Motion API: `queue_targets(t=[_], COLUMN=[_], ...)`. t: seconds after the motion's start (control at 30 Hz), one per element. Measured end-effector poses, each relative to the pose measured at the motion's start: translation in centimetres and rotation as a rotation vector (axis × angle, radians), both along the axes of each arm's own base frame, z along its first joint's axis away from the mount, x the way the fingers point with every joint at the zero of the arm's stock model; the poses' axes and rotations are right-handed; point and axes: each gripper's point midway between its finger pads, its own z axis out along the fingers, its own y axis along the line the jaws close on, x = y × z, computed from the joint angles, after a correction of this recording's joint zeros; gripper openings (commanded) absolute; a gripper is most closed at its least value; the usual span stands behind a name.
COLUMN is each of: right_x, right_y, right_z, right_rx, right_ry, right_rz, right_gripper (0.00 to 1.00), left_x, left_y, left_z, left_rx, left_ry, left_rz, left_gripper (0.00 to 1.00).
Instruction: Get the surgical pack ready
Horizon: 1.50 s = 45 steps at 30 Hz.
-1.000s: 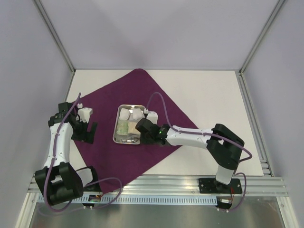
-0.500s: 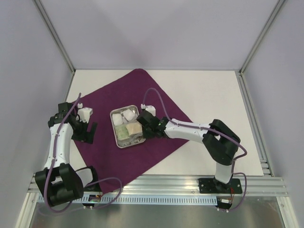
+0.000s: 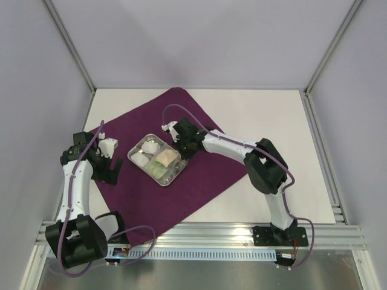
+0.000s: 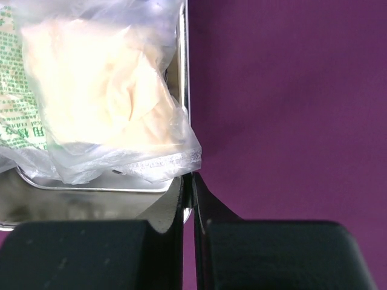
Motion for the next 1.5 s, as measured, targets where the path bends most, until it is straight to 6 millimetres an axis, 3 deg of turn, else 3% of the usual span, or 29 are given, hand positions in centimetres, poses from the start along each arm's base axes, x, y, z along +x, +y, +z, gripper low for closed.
queue_targets(t=[0.43, 0.67, 0.7, 0.8, 0.87, 0.97, 1.0, 1.1, 1.17, 1.27, 1.4, 1.5], right_x=[6.2, 8.2, 8.5, 8.5, 8.2, 7.8, 7.6, 7.2, 7.1, 7.4, 7.7, 7.1], right_y=[2.2, 1.7, 1.4, 0.5, 0.2, 0.5, 0.8, 2.4, 4.0, 6.2, 8.1, 8.5], right_z=[0.1, 0.6, 0.8, 2.2, 3.9, 8.0, 9.6, 13.2, 14.3, 13.3, 8.9, 5.2], right_rx=[-0.044, -0.101, -0.108, -0.117, -0.098, -0.014, 0.034, 0.19, 0.3, 0.407, 0.441, 0.416], right_ry=[-0.108, -0.161, -0.169, -0.185, -0.197, -0.239, -0.256, -0.293, -0.287, -0.235, -0.126, -0.058], right_rz=[0.365, 0.391, 0.388, 0.382, 0.373, 0.327, 0.293, 0.18, 0.097, -0.012, -0.119, -0.165], right_gripper=[0.13, 0.47, 0.57, 0.69, 0.71, 0.64, 0.51, 0.28, 0.21, 0.08, 0.07, 0.07], left_x=[0.0, 0.1, 0.1, 0.2, 0.4, 0.6, 0.7, 1.1, 1.3, 1.5, 1.7, 1.8], left_y=[0.0, 0.2, 0.3, 0.3, 0.4, 0.3, 0.2, 0.1, 0.2, 0.1, 0.2, 0.2], left_z=[-0.4, -1.1, -1.1, -1.2, -1.3, -1.3, -1.3, -1.3, -1.3, -1.2, -1.1, -1.2], left_rx=[-0.006, -0.005, -0.005, -0.003, -0.004, -0.012, -0.016, -0.021, -0.022, -0.025, -0.023, -0.021], left_ry=[0.026, 0.057, 0.06, 0.06, 0.057, 0.051, 0.046, 0.029, 0.022, 0.014, 0.004, -0.001], left_rz=[0.0, 0.004, 0.004, 0.005, 0.005, 0.007, 0.007, 0.012, 0.018, 0.025, 0.026, 0.026], left_gripper=[1.0, 1.0, 1.0, 1.0, 1.0, 1.0, 1.0, 1.0, 1.0, 1.0, 1.0, 1.0])
